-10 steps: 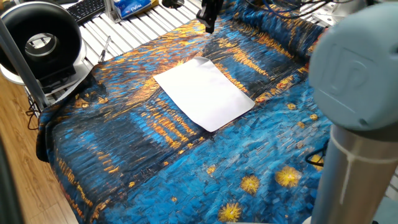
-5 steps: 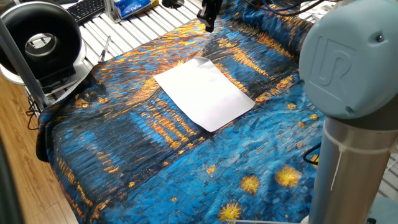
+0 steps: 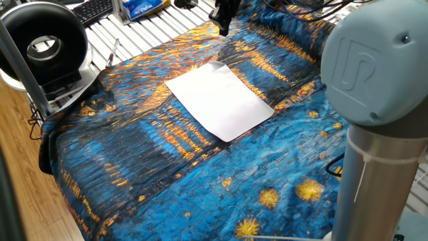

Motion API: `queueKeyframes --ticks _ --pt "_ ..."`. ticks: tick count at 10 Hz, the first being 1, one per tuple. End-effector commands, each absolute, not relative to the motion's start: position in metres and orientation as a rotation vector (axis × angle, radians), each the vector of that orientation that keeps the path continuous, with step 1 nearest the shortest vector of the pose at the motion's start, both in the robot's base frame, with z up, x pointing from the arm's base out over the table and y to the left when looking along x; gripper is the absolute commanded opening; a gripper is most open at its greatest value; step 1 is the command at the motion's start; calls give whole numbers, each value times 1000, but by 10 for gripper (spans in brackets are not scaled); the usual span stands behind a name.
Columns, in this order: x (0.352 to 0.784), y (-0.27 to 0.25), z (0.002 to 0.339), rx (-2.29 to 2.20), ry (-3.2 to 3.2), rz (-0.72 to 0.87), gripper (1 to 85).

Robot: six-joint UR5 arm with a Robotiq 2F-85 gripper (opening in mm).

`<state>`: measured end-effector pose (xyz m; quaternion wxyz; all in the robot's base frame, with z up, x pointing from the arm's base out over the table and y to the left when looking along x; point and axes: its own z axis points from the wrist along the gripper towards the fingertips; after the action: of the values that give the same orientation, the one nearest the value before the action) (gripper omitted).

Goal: Flip over and spread out the paper that is laid flat on the table

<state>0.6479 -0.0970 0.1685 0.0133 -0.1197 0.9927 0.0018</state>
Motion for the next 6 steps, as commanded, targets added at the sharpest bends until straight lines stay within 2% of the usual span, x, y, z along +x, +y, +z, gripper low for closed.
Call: queueKeyframes --ticks 1,2,4,6 --pt "655 -88 170 -354 3062 57 10" --pt "655 -86 168 -378 3065 72 10" --pt "680 -100 137 -420 3065 24 13" --pt "692 -110 124 -500 3057 21 130"
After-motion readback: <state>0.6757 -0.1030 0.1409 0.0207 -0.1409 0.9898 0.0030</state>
